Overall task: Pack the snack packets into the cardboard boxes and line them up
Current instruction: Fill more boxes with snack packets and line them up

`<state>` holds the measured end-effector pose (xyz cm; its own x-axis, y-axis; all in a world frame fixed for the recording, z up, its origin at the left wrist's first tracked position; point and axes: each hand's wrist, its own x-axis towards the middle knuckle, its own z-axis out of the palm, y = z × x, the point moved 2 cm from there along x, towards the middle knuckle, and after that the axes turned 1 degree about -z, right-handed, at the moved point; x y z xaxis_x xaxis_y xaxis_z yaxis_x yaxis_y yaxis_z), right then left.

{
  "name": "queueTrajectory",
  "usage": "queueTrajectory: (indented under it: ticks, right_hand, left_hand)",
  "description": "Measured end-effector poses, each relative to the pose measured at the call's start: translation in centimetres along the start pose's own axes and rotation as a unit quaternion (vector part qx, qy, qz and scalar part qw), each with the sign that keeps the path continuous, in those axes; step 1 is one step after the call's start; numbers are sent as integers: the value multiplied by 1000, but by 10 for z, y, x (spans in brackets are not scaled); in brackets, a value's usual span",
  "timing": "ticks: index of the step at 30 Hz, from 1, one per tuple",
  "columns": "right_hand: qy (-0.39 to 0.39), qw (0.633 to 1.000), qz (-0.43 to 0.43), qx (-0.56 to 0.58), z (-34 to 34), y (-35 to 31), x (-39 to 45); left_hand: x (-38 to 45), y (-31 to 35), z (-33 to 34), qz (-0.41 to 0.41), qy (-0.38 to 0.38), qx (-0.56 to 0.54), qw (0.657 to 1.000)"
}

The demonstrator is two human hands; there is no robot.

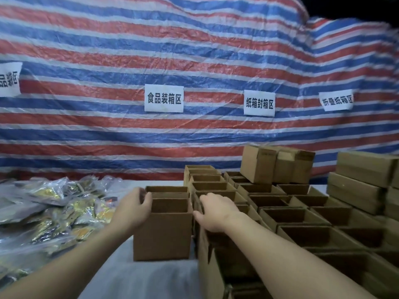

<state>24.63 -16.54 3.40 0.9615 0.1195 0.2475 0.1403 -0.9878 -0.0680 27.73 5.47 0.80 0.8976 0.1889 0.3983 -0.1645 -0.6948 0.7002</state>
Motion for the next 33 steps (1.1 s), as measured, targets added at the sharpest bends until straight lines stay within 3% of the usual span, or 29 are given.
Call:
queueTrajectory:
  ticks: [6, 10, 18, 23, 29, 33]
  right_hand:
    - [39, 992, 73, 91, -31, 70, -23]
    - [110, 976, 112, 152, -57, 129, 14]
    - [187, 958, 189, 110, -82, 229, 161]
    - [163, 971, 176, 1, -67, 254, 236]
    - [97, 968, 221, -68, -38, 280, 268]
    - [145, 967, 190, -91, -33, 277, 261]
  left_hand:
    - [-30, 84, 31, 153, -74, 18, 985]
    - [-2, 129, 79, 197, -126, 11, 972]
    - [106, 187, 175, 189, -188, 22, 963]
    - [140, 177, 199, 137, -206, 26, 969]
    - [140, 137, 221, 103, -251, 51, 961]
    - [137, 127, 216, 101, -240, 57, 964]
